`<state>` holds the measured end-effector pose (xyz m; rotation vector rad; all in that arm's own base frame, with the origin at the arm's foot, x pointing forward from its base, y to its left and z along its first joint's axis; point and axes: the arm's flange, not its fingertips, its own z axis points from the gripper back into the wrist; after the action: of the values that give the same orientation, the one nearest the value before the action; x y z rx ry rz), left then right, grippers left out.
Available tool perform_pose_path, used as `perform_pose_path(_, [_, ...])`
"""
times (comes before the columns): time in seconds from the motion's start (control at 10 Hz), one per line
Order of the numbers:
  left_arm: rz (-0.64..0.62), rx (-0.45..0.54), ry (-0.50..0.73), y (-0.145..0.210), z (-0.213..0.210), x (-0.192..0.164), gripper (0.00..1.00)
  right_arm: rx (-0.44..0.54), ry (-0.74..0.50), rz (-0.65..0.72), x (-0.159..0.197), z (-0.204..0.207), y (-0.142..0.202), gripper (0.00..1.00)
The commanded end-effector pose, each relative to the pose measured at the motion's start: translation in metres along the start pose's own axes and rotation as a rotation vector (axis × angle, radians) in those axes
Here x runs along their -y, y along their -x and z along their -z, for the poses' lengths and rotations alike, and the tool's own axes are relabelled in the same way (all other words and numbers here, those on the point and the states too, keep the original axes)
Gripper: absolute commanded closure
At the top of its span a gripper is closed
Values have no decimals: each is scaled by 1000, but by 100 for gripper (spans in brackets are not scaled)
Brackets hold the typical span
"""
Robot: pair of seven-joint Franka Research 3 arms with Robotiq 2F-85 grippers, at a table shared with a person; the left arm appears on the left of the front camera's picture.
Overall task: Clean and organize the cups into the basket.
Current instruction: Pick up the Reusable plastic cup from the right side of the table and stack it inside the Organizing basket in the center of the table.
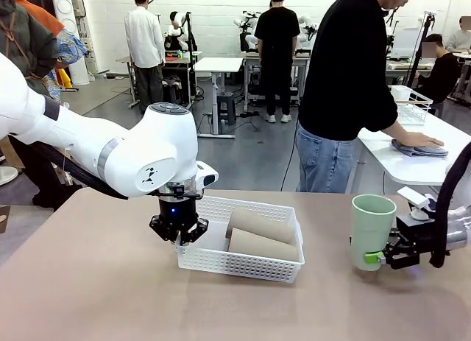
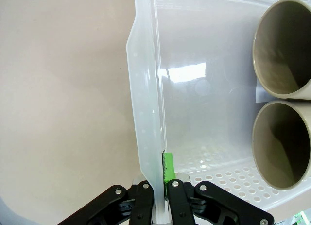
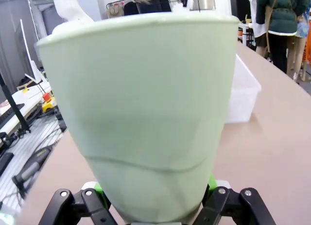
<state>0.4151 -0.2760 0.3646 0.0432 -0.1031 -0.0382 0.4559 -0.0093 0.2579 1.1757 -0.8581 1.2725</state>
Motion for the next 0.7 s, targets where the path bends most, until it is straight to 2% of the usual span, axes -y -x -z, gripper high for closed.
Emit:
perform_pose_path(0.0, [-2,9,-6,1,-1,2,100,-21,73,27,-40,4,-59,100])
perform_pose_path(0.3, [-2,9,-6,1,-1,2,100,19,122,45,-53,0,-101,100])
perform_pose_path(0.5, [-2,9,-6,1,-1,2,100,31,150,39,-54,2,-110,100])
perform_pose_path(0.6, [-2,9,-6,1,-1,2,100,9,93,19,-56,-9,-109,100])
